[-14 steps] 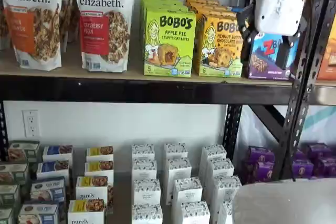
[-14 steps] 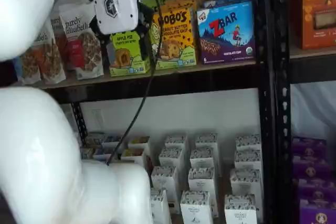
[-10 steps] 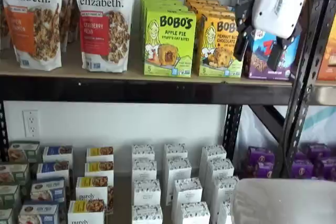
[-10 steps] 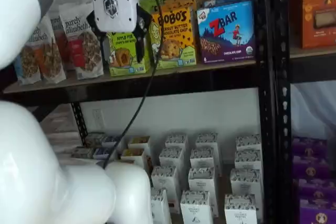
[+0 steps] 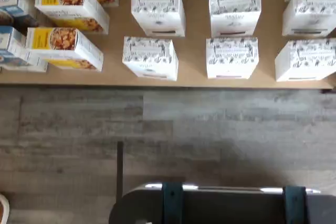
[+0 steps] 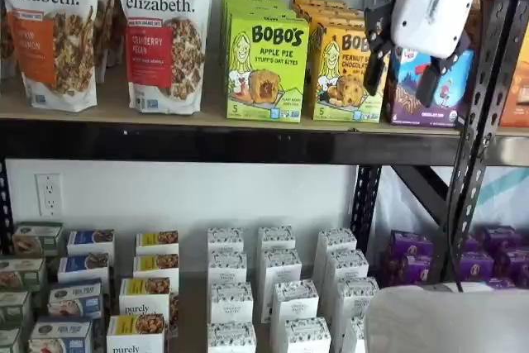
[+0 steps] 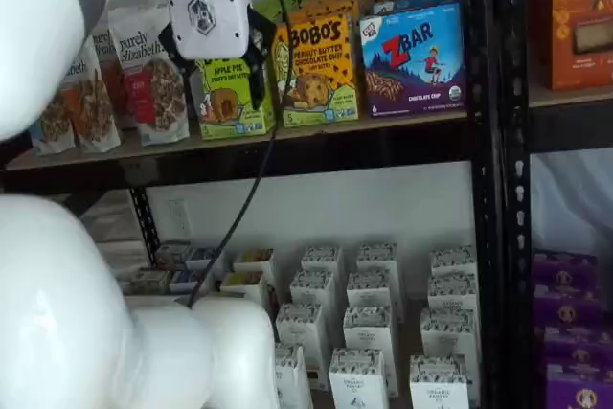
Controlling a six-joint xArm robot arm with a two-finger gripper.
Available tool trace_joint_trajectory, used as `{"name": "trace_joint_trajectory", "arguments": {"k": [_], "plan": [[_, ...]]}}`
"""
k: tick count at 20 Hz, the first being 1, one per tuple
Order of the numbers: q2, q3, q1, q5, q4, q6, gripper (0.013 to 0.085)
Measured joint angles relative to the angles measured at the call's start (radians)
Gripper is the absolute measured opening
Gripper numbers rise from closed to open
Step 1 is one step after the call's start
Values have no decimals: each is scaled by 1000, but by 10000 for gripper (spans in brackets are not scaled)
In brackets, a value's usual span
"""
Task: Pick the green box on the top shelf, the fourth from the left
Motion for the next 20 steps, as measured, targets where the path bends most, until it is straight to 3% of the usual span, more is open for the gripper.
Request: {"name": "trace_joint_trajectory", "arguments": {"k": [8, 15, 20], "plan": [[7, 16, 111, -92, -36, 91, 850], [59, -2, 266, -164, -107, 226, 850], [117, -30, 302, -197, -112, 261, 850]]}}
